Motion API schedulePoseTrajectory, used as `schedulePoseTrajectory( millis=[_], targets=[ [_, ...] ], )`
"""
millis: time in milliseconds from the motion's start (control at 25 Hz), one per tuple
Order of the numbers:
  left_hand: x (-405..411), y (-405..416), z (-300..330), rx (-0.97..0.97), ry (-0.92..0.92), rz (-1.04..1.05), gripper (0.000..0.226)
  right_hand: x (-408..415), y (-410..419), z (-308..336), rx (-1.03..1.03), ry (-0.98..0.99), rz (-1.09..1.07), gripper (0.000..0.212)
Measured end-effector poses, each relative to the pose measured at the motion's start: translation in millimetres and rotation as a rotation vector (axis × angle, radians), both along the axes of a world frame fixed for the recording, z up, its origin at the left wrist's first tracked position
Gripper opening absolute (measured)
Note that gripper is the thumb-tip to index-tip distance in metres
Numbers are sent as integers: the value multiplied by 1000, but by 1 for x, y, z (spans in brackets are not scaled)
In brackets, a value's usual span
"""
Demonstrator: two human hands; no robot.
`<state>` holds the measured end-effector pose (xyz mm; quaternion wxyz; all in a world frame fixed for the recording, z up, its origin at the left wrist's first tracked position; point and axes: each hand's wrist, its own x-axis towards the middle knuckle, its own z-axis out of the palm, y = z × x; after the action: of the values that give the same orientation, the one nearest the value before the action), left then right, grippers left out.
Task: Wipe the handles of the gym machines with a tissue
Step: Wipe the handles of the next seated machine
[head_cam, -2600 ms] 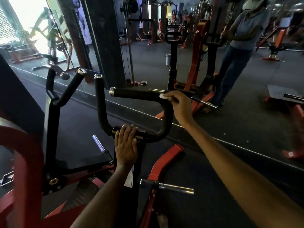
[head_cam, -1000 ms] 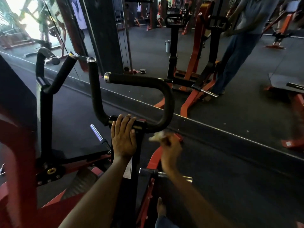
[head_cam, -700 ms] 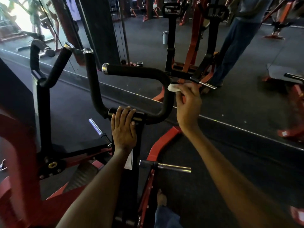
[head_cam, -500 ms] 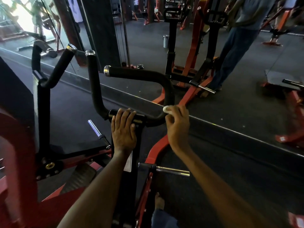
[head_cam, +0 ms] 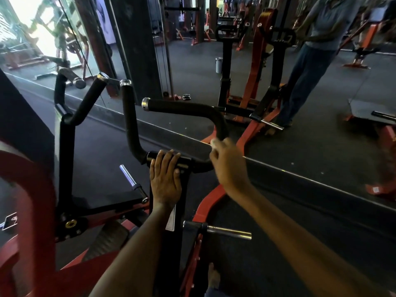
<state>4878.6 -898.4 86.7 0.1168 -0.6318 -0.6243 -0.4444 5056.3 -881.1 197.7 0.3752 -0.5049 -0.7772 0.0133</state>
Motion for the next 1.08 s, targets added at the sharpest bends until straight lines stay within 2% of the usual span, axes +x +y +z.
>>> schedulePoseTrajectory(
  millis=[80,160,320,360,400,480,520,560,640,680,760,840,920,1000,1080],
  targets=[
    [-2,1,0,-10,-3,-7,41,-28,-14,-18,-152,-166,-57,21],
    [-2,2,-1,-9,6,-4,41,-52,-15,-22,-215,-181,-77,20],
    [-1,0,1,-13,18,-2,41,-34,-18,-54,3,-154,156,19],
    [0,1,2,-10,14,-2,42,-19,-23,-74,-80,-45,175,14],
    [0,0,2,-6,9,-3,42,-4,-30,-89,-279,133,147,10],
    [0,0,2,9,10,-3,42,12,-23,-98,-630,745,-55,13],
    [0,0,2,9,9,-3,42,15,-15,-94,-793,1031,-72,15],
    [0,0,3,3,6,-7,42,9,-7,-87,-899,1233,-9,15],
    [0,0,3,-1,2,-11,42,-15,-3,-63,-1072,1361,199,26],
    [0,0,3,1,0,-12,42,-27,-2,-62,-1141,1362,225,31],
    [-2,0,2,1,-2,-17,42,-37,-4,-63,-1259,1436,250,28],
    [-1,0,2,3,4,-15,42,-24,-1,-58,-1293,1500,241,25],
    [-1,0,2,1,-3,-15,43,2,8,-42,-1216,1448,179,28],
    [-1,1,2,6,0,-12,43,25,25,-14,-1048,1398,114,27],
    [-2,1,0,8,5,-14,42,33,51,19,-829,1286,111,16]
  ],
)
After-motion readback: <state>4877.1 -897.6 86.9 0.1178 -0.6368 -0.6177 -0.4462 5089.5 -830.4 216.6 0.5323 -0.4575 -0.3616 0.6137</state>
